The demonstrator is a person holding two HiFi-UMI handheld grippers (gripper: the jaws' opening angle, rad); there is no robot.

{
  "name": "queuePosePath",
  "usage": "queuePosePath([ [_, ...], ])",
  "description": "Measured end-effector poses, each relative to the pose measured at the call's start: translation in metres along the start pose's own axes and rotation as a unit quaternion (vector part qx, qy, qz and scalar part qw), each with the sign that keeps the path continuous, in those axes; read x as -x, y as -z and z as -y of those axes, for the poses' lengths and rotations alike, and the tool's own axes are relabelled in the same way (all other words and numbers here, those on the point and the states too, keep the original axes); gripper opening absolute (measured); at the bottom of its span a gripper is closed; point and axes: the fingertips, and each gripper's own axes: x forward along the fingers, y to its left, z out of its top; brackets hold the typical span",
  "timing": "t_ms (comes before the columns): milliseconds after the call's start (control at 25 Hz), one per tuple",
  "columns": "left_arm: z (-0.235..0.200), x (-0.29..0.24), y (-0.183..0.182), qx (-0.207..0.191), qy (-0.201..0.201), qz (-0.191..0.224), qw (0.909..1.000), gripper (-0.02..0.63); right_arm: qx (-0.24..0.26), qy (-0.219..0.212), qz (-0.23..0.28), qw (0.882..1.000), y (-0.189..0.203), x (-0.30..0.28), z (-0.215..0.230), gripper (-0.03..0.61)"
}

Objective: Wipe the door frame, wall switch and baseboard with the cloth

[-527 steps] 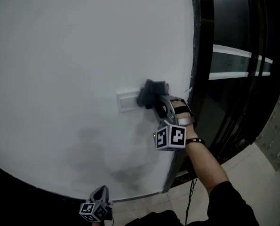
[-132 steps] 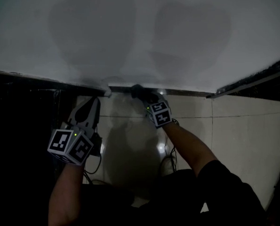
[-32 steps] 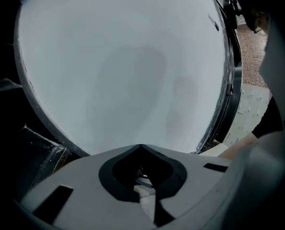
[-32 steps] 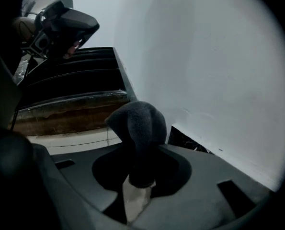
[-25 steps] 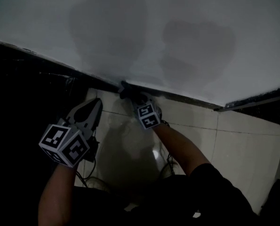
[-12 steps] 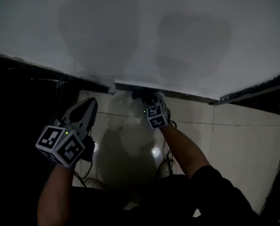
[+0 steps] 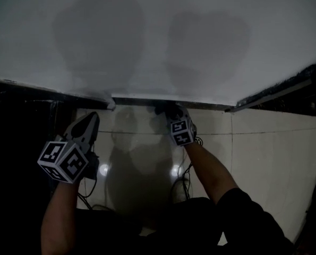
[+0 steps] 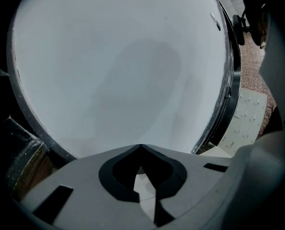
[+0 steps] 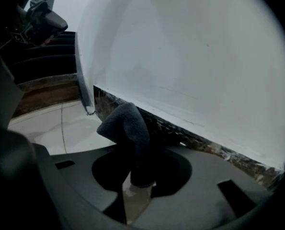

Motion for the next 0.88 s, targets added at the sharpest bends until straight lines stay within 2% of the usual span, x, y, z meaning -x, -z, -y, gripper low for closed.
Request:
queuePosePath([
  [240, 0.02, -0.027, 0.01, 0.009, 0.026, -0.011, 0.9996, -0.009, -0.017, 0.032, -0.008, 0.999, 0.025, 0.023, 0.052, 0.095],
  [480, 0.036, -0.042, 0.019, -0.007, 0.043, -0.024, 0.9988, -0.009, -0.071, 0.079, -0.009, 0.994, 0.058, 0.048, 0.109, 0.095],
  [640, 0.033, -0.043, 0.025, -0.007, 0.039, -0.028, 0.9988, -0.009, -0.104, 0.106, -0.01, 0.989, 0.079, 0.061, 0.139, 0.095],
  [880, 0.031, -0.041, 0.021, -0.023, 0.026, -0.029, 0.999, -0.009, -0.111, 0.144, -0.018, 0.983, 0.101, 0.078, 0.177, 0.095],
])
